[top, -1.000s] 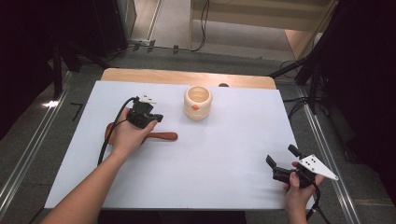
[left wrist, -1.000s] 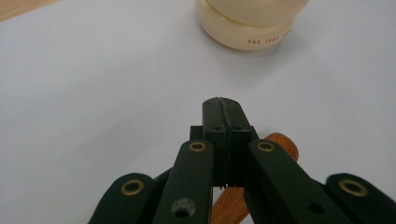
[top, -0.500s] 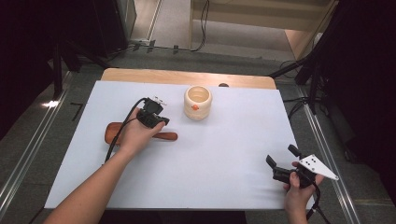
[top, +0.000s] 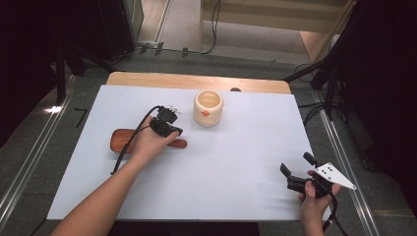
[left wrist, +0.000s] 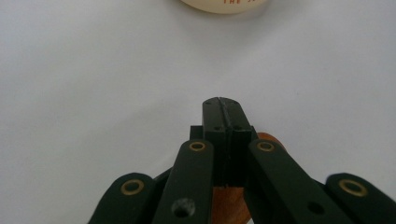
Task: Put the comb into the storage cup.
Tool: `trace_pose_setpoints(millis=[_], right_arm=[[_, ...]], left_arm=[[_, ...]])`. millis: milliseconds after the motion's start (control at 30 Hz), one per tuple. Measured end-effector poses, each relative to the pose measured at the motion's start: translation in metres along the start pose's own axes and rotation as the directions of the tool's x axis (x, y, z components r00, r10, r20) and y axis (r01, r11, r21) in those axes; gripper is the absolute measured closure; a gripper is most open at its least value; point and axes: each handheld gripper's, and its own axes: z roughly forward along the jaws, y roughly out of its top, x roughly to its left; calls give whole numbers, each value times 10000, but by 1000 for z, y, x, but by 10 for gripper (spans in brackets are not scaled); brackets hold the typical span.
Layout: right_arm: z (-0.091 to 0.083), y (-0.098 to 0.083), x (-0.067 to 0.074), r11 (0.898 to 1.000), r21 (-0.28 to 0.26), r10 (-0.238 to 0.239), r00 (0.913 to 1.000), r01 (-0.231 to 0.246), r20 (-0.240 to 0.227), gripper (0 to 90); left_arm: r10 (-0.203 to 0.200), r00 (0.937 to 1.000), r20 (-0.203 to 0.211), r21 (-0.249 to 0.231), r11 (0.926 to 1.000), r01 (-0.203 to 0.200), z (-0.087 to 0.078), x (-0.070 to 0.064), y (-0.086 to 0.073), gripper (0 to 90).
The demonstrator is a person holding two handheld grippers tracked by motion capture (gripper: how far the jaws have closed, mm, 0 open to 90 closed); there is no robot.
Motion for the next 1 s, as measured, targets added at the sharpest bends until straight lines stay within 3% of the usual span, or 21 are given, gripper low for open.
trace_pose_setpoints(millis=[800,1000], right_arm=[[0,0,1,10000,30,1,10000,-1,-11,0],[0,0,1,10000,52,8,10000,-8,-20,0]], left_arm=[[172,9997,180,360,9992,-179,9,-9,-4,900],[497,9985,249,588,9970,-511,6,-13,-6,900]])
